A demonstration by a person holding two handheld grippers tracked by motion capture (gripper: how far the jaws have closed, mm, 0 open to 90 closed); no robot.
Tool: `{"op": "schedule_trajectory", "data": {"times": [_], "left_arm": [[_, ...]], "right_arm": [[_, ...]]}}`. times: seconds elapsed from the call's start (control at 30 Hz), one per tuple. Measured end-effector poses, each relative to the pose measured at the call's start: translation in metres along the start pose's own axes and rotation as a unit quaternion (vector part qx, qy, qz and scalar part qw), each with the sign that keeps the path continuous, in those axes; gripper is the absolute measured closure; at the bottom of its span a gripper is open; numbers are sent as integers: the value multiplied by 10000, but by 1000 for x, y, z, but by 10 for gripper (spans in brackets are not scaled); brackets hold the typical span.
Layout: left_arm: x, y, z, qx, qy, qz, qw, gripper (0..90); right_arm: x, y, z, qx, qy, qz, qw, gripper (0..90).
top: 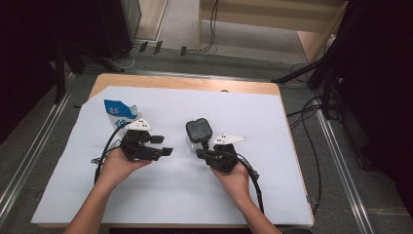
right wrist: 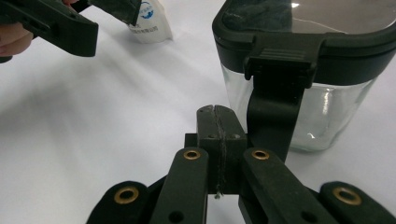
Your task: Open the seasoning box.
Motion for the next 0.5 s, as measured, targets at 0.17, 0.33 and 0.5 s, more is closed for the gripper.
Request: {"op": "schedule_trajectory", "data": {"times": [0.17,0.33,0.5], "left_arm": [[0,-2,-1,-5,20,20,10000,388],[1,-2,-4,5,31,15,10000,386],[1,-3,-6,19,54,34,10000,385]], "right_arm": [[-4,1,4,18,89,-51,9999,900],[-11,2,11,-51,169,-128,9998,900],[-18,2,15,-85,260,-192,9994,900]]}}
Point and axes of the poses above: each handheld gripper's, and its own axes: z roughly backward along the jaws, y roughly out of its underside, x roughly to its left, the point moved 2 cm from there along -z, roughly forward along the jaws, and after that the axes turned 10 degrees about x, right-handed, at the moved point
